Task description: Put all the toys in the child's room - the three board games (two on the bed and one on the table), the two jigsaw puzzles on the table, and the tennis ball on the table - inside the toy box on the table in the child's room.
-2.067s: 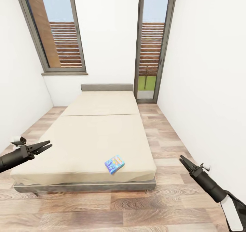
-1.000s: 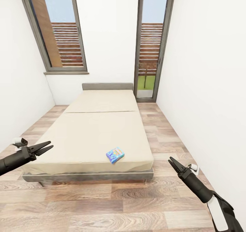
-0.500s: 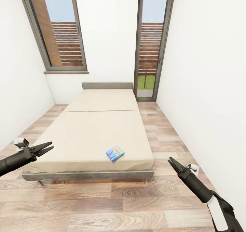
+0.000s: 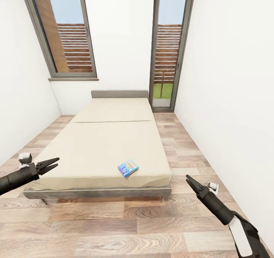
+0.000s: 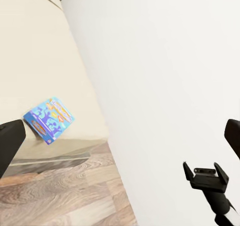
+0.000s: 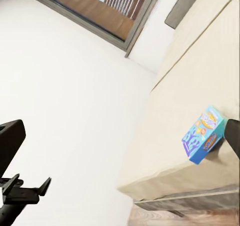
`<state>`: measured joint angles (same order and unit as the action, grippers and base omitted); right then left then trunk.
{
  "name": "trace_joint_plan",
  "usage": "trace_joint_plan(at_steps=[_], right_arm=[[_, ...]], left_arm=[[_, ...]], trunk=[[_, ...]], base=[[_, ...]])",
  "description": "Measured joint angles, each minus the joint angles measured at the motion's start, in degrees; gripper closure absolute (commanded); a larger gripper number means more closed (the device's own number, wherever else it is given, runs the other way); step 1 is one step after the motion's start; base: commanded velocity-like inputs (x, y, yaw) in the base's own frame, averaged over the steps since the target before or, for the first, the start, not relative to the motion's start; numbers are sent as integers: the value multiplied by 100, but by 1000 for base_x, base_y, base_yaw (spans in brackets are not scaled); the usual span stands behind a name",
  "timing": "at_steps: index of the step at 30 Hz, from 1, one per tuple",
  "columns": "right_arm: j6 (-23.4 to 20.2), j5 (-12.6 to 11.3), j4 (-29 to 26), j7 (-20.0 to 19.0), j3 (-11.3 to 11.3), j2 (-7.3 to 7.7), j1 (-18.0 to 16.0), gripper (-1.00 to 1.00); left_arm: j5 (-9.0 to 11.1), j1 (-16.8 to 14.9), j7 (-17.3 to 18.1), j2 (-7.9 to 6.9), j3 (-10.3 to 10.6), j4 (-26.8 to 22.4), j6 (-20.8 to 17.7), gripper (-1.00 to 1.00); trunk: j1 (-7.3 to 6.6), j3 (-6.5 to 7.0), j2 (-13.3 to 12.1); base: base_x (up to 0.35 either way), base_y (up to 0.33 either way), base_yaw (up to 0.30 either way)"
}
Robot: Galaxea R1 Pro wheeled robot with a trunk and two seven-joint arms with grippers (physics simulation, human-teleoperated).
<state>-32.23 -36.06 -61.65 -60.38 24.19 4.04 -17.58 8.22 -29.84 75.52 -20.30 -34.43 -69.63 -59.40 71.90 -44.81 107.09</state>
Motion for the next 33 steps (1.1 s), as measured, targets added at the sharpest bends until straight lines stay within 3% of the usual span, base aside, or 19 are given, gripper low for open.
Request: trace_joint_plan(at_steps=[5,11,19,22,26,29,31,33], right_arm=[[-9,-31,7,285,-21,-80,-17,-100],[-18,-49,107,768,-59,-397,-49,-100],[248,-2,233,2194,-132,-1190,-264,-100],[577,-21,278,2649,-199,-1358,-282,-100],[803,-45,367,3039,-444,-1397,-338,-100],[754,-128,521,3110,-570,-1397,-428,-100],[530,-290,710,3144,-621,-1397,-507,-100],[12,-528,895,3144,-653,-1397,-657,-100]], left_arm=[[12,-1,14,-18,0,-17,-13,-100],[22,-3,44,-46,0,-37,-12,-100],[32,-12,61,-80,0,-47,-11,-100],[40,-25,63,-87,-3,-46,-11,-100],[47,-78,65,-93,-2,-49,-11,-100],[49,-100,65,-95,-1,-51,-11,-100],[53,-112,68,-95,-1,-51,-11,-100],[56,-124,110,-95,0,-51,-10,-100]], trunk=[[0,0,0],[0,0,0],[175,-143,319],[241,-197,440],[329,-269,600],[395,-323,720],[439,-358,801],[483,-394,881]], base=[[0,0,0],[0,0,0],[0,0,0],[0,0,0],[0,0,0],[0,0,0],[0,0,0],[0,0,0]])
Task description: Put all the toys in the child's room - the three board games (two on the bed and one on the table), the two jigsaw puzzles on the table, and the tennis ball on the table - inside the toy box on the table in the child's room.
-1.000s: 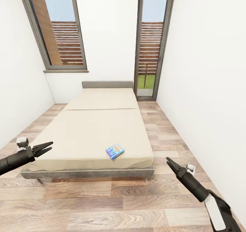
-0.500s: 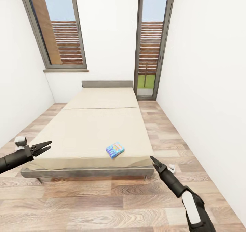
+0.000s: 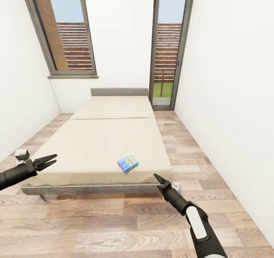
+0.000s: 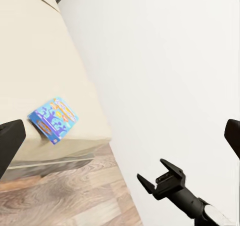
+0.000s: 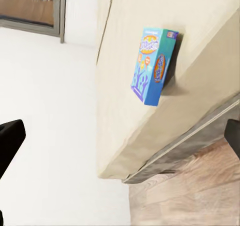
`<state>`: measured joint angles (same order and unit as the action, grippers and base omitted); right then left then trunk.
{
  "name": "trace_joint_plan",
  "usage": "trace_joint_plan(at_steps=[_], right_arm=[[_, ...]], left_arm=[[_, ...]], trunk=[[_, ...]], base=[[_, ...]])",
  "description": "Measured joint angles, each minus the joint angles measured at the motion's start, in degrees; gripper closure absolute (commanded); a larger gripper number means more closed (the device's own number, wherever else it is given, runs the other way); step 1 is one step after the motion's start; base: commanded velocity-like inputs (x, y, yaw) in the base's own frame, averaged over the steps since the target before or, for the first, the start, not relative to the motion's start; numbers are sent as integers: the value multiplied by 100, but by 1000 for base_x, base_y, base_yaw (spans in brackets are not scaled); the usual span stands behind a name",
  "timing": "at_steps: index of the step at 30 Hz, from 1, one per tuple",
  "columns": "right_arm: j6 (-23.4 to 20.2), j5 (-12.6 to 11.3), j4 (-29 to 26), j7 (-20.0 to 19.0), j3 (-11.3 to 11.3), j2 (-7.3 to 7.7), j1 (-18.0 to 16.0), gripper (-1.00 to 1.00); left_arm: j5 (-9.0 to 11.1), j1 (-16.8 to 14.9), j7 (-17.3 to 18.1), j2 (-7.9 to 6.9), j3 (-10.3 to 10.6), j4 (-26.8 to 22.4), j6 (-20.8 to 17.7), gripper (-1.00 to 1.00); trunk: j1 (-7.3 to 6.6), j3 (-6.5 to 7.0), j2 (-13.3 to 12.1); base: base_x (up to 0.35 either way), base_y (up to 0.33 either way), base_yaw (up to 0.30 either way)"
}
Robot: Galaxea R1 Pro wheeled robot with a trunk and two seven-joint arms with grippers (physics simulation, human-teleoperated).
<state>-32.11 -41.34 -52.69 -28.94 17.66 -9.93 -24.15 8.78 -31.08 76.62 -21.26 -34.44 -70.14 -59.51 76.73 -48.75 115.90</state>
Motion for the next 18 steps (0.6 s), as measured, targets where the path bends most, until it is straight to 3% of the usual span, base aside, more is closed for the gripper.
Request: trace_joint_plan(at_steps=[4,9,13,16,18], right_arm=[[-385,-162,104,37,-12,0,-99,-100],[-222,-233,153,54,-6,0,-138,-100],[-184,-460,166,53,-6,0,-141,-100],[-156,-895,172,52,-16,0,-139,-100],[-148,-986,176,51,-16,0,-139,-100]], left_arm=[[-3,-6,265,0,0,1,7,-100],[-15,-8,663,-7,32,3,11,-100],[-11,-9,899,-8,184,7,11,-100],[1,-9,1309,-5,658,7,11,-100],[6,-9,1312,-6,842,8,11,-100]], trunk=[[88,-72,160],[198,-162,361],[286,-234,521],[352,-287,642],[396,-323,722]], base=[[0,0,0],[0,0,0],[0,0,0],[0,0,0],[0,0,0]])
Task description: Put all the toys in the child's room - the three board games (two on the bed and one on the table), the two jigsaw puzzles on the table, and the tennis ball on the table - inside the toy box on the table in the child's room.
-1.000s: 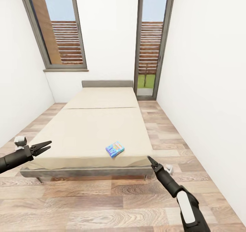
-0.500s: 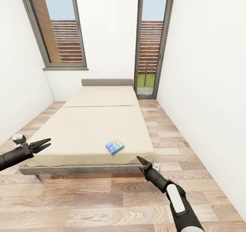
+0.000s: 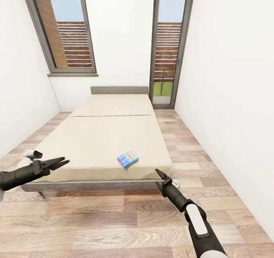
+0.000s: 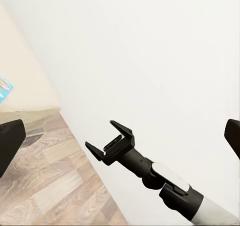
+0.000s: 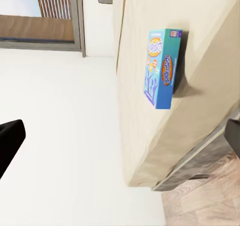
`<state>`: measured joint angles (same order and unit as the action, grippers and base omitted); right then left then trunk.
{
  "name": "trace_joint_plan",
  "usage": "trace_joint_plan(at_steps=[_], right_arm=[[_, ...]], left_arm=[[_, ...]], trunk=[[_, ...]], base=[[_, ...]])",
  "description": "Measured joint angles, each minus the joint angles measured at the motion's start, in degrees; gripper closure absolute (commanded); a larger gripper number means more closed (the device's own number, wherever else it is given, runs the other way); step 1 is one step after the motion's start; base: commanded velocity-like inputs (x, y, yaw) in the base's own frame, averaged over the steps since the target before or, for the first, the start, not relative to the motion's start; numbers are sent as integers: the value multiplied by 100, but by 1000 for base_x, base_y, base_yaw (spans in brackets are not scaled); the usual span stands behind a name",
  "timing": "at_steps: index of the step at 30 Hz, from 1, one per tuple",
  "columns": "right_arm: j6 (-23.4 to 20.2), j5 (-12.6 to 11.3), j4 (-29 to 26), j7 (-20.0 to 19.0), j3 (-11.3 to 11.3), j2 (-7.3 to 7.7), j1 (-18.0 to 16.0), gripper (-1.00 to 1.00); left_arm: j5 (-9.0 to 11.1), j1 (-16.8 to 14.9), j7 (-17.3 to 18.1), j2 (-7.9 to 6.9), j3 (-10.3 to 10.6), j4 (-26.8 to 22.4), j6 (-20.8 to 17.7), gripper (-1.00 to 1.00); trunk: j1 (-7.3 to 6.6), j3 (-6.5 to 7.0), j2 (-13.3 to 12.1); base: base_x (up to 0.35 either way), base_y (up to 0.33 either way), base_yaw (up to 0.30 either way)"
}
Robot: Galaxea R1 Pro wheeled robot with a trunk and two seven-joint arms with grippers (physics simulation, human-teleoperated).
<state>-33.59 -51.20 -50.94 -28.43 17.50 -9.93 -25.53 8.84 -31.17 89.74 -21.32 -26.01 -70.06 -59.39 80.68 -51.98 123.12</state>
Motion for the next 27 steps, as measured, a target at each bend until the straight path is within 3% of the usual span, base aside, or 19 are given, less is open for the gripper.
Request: trace_joint_plan(at_steps=[2,7,11,18,27], right_arm=[[-3,-101,3,-12,-2,0,5,-100],[-24,-247,5,-58,7,0,13,-100],[3,-348,8,-26,-46,0,15,-100],[162,-403,6,-9,-386,0,17,-100],[807,-842,228,-3,-289,0,13,-100]], left_arm=[[5,0,0,3,223,1,0,-100],[8,0,1,6,363,0,0,-100],[8,0,1,5,393,-3,0,-100],[9,0,1,0,399,-3,0,-100],[17,-1,1,-130,412,-1,0,-100]], trunk=[[44,-36,80],[154,-126,281],[242,-197,441],[395,-323,722],[572,-467,1044]], base=[[0,0,0],[0,0,0],[0,0,0],[0,0,0],[0,0,0]])
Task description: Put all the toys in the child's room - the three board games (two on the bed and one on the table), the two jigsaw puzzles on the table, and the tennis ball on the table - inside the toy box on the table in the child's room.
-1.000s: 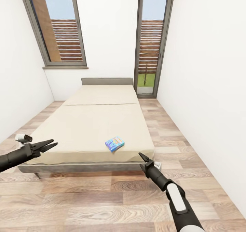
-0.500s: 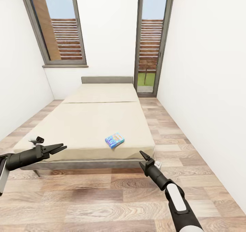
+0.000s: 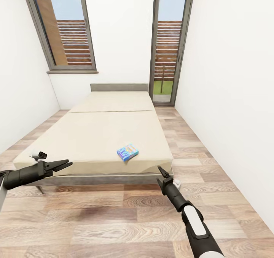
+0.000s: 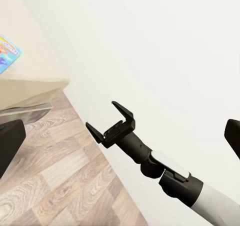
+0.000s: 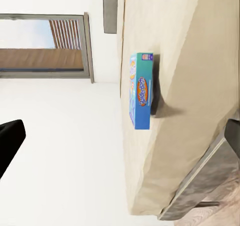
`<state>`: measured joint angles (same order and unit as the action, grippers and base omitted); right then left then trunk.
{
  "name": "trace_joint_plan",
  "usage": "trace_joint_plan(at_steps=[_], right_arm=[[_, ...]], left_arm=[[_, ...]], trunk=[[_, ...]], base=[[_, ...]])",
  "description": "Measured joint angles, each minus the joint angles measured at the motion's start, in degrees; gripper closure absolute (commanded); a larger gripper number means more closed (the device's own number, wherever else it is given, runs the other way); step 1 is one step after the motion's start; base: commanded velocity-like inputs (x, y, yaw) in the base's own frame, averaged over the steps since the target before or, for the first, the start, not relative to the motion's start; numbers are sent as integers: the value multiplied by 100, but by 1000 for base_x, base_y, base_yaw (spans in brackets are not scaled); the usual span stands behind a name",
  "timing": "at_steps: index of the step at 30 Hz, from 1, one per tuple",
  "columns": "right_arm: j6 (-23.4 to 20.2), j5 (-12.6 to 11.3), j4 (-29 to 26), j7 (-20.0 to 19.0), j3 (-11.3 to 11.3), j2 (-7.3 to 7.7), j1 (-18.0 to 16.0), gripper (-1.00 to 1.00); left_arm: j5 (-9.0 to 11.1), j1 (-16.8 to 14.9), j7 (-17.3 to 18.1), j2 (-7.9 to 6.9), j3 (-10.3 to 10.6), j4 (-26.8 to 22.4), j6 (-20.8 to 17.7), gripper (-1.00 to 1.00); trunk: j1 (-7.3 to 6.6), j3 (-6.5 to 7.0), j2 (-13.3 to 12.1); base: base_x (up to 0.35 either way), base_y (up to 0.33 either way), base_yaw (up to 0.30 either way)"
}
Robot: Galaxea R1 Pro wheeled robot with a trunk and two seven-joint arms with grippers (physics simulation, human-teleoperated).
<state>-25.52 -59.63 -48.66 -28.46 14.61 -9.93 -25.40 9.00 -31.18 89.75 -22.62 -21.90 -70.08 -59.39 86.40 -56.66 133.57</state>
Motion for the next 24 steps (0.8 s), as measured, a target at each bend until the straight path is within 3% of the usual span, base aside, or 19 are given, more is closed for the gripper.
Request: trace_joint_plan(at_steps=[6,11,17,19,24], right_arm=[[170,-44,71,11,-192,0,-4,-100],[353,-77,166,12,-223,0,-5,-100],[446,-483,341,12,-266,0,-27,-100],[530,-549,508,17,-290,0,-82,-100],[872,-615,1063,24,-304,0,-644,-100]], left_arm=[[-6,0,0,-14,9,3,0,-100],[-9,0,0,-13,12,2,0,-100],[-9,0,0,-19,7,2,0,-100],[-8,0,0,-20,-2,2,0,-100],[-10,-1,0,-14,0,1,0,-100]], trunk=[[0,0,0],[0,0,0],[0,0,0],[0,0,0],[0,0,0]], base=[[0,0,0],[0,79,0],[0,161,0],[0,50,0],[0,157,0]])
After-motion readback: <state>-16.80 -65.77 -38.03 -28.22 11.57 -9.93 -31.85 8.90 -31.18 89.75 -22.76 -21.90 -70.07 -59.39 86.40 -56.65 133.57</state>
